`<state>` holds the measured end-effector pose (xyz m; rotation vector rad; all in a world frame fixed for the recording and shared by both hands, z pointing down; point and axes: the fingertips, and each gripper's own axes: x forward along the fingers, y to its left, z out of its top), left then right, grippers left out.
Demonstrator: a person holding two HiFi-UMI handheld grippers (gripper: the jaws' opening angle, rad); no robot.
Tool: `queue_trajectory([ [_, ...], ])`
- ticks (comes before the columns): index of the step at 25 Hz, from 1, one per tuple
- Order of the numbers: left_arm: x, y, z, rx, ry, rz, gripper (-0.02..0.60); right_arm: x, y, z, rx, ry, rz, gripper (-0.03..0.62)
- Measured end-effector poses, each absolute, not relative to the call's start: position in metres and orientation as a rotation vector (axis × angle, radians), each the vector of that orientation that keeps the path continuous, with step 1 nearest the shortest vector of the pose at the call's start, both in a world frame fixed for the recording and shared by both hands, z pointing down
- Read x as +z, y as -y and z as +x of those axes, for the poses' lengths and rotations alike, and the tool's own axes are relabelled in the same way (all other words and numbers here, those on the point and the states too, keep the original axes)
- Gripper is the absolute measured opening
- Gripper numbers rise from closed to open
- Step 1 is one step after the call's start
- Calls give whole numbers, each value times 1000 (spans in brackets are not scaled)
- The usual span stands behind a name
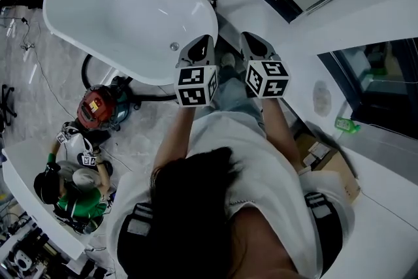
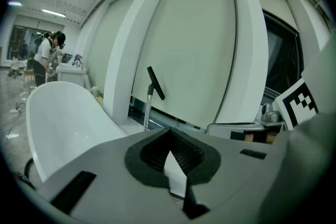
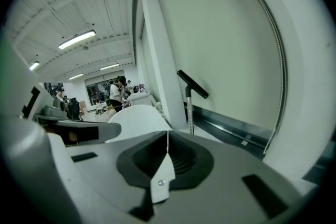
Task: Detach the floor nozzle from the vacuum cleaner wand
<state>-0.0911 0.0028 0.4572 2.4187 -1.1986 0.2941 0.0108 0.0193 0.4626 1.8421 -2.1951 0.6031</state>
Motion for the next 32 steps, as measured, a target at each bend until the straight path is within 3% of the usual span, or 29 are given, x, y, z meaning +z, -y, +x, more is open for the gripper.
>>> queue_trajectory([
  [32,441,233,2,327,1385,2314,5,432,244,101,492,2330,1621,15],
])
